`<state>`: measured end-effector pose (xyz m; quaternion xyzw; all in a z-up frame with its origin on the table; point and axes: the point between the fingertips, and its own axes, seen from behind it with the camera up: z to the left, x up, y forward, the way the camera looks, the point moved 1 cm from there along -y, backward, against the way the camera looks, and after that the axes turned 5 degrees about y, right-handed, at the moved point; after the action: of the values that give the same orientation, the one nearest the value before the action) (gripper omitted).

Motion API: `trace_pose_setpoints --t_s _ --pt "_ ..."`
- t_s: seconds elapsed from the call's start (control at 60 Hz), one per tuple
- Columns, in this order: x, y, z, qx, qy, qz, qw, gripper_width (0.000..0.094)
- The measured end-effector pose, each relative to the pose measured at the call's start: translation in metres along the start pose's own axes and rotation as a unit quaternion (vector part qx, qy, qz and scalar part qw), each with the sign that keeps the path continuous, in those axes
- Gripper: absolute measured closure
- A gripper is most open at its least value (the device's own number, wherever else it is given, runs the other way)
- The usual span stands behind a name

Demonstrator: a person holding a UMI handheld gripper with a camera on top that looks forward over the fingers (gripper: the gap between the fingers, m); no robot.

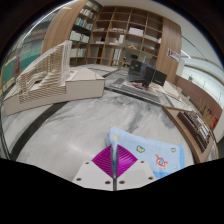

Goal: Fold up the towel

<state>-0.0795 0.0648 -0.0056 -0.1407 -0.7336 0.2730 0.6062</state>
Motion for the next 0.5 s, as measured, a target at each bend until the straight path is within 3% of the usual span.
trace_pose_setpoints --t_s 0.117,0.3,0.417,0.5 --pt "0.008 -0.004 -0.002 0.01 0.03 -0.005 0.999 0.0928" --pt "0.07 -0.049 -0.065 -0.01 0.089 -0.078 0.993 0.0926" --pt "0.06 -0.062 -0.134 -0.048 0.13 -0.078 0.987 0.0921" --pt "0.032 -0.054 -0.166 -0.067 0.143 -0.047 0.986 0.0921"
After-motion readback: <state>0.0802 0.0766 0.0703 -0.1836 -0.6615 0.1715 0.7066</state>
